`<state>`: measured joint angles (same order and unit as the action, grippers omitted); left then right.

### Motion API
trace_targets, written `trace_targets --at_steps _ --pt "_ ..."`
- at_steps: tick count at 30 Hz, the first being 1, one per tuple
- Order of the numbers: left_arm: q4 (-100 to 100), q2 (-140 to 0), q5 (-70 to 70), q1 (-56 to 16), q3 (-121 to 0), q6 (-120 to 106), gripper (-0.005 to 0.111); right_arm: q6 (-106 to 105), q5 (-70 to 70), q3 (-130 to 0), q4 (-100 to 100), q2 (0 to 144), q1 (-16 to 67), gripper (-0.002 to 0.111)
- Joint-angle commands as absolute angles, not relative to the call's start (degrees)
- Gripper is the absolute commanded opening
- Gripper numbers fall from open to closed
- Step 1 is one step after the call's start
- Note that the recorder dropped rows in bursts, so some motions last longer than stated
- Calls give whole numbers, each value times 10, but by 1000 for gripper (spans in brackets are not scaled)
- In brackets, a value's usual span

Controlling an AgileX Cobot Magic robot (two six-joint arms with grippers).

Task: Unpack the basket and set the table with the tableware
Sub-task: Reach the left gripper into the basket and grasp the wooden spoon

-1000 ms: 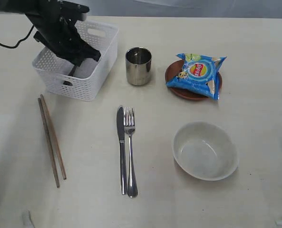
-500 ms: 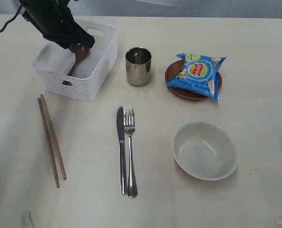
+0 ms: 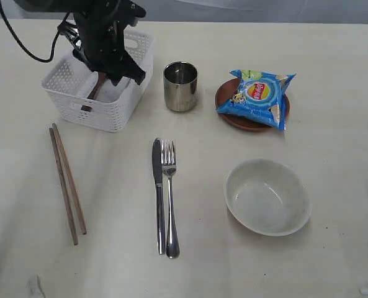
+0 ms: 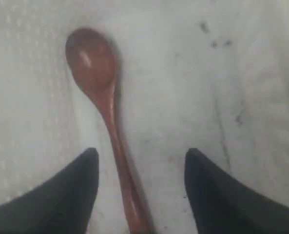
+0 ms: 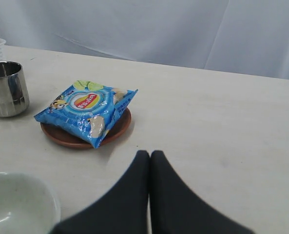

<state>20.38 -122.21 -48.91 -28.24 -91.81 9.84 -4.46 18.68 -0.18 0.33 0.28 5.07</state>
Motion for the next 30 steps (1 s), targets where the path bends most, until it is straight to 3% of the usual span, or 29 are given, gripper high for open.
trace_targets --at_steps 1,24,25,28,30 --pt "202 -1267 -544 -279 -961 125 54 -44 184 0 0 0 48 0" --pt "55 -1308 -526 -192 -970 187 54 -44 184 0 0 0 48 0" --pt "55 -1312 -526 -192 -970 187 52 -44 184 0 0 0 48 0" --pt "73 -1318 -526 -192 -970 164 30 -44 184 0 0 0 48 0" --pt "81 -1318 -532 -192 -970 159 24 -44 184 0 0 0 48 0"
